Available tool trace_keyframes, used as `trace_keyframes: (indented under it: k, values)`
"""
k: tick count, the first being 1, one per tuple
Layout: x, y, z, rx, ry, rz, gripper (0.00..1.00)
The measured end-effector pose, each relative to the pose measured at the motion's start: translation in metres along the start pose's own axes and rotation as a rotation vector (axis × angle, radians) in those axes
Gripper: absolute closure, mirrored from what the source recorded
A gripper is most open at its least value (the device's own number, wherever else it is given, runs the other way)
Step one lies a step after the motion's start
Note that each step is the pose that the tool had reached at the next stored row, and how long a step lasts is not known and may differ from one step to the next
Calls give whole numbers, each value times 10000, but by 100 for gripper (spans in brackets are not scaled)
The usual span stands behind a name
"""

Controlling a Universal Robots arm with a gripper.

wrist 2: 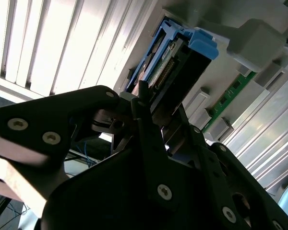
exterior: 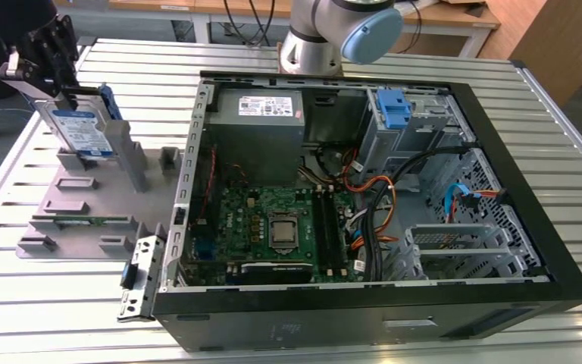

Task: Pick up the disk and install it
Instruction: 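Pick up the disk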

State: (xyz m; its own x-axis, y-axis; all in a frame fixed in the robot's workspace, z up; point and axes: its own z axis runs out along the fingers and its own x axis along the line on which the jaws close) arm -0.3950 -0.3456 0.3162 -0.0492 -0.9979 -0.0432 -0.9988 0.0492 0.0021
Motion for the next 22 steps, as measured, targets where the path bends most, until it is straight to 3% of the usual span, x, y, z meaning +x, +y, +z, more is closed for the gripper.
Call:
trace_keyframes:
  k: [11, 22]
  values:
    - [0, 1, -17, -1, 1, 0, 65]
    - [-10, 1, -221, 0, 0, 0, 65]
